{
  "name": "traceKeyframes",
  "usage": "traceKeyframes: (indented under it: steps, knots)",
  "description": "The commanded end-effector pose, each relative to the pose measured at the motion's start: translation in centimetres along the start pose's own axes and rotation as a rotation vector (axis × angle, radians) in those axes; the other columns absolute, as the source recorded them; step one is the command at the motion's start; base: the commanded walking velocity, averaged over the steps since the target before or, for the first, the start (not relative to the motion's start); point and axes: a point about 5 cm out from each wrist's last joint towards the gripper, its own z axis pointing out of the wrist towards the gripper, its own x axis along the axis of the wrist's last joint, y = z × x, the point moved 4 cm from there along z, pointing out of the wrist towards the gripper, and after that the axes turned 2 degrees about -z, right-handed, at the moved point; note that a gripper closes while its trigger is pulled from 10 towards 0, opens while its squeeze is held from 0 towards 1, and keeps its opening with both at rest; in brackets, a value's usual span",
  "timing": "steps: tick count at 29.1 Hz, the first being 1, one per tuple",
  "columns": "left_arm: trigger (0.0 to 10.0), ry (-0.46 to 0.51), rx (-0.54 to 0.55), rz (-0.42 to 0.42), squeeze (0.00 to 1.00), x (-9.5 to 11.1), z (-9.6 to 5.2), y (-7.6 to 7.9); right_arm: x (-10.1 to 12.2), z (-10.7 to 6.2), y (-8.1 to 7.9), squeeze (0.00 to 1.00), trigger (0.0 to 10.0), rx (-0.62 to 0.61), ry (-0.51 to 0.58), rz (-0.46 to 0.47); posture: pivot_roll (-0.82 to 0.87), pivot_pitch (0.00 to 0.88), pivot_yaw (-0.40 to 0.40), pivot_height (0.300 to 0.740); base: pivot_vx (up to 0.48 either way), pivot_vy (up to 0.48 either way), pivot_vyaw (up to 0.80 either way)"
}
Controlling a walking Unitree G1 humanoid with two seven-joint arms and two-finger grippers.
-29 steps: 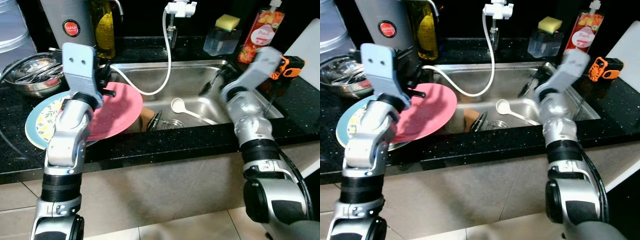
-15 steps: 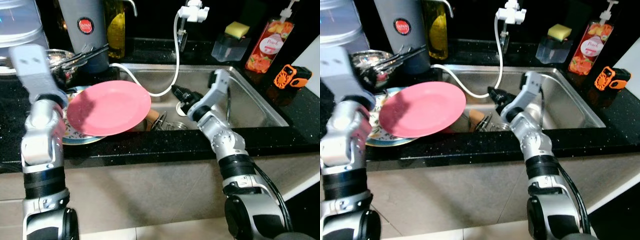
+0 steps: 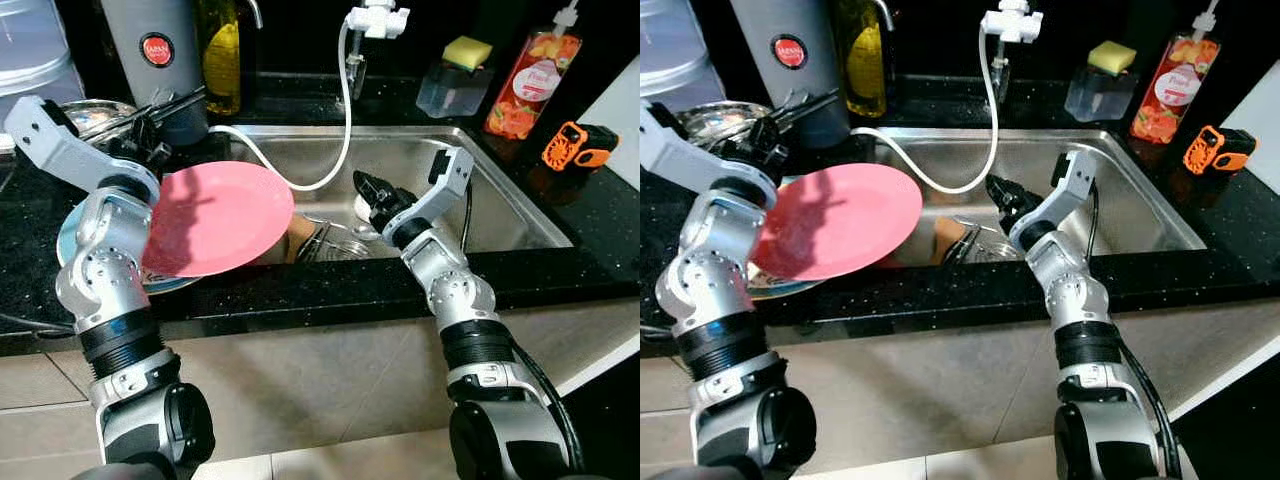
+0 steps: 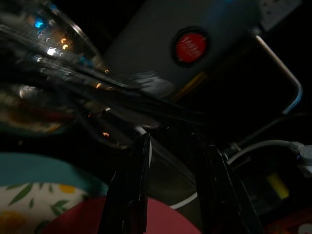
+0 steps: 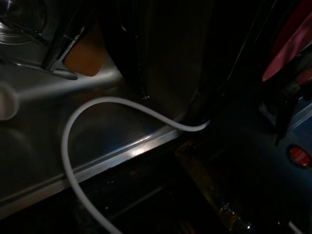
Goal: Kitchen organization
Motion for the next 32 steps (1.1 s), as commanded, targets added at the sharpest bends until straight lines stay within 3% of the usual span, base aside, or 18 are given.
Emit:
traceKeyframes:
  steps: [1,6,12,17,22,32]
  knots:
    - [10.0,-0.029,0.013,-0.053,0.00,-0.8,0.2,0.2,0.8,0.1,0.0,0.00,10.0,0.001,0.017,0.000,0.24,0.000,-0.078,0.740,0.000,0.000,0.00]
    - [10.0,-0.034,0.057,-0.097,0.00,-1.2,0.0,-0.3,0.9,0.2,-0.1,0.00,10.0,0.003,0.018,-0.001,0.25,0.000,-0.082,0.740,0.000,0.000,0.00]
    - [10.0,-0.083,0.119,-0.203,0.00,-2.9,-1.3,-0.6,1.0,0.2,-0.1,0.00,10.0,0.002,0.019,0.004,0.26,0.000,-0.086,0.740,0.000,0.000,0.00]
    - [10.0,-0.095,0.150,-0.220,0.00,-3.4,-1.6,-1.1,1.0,0.4,-0.3,0.00,10.0,0.006,0.021,0.007,0.27,0.000,-0.087,0.740,0.000,0.000,0.00]
    - [10.0,-0.030,0.168,-0.209,0.00,-1.9,-1.6,-1.7,0.9,0.4,-0.3,0.00,10.0,0.009,0.019,0.007,0.27,0.000,-0.087,0.740,0.000,0.000,0.00]
    - [10.0,0.043,0.113,-0.210,0.00,1.5,-0.5,-1.2,1.0,0.5,-0.3,0.00,10.0,0.009,0.023,0.010,0.27,0.000,-0.087,0.740,0.000,0.000,0.00]
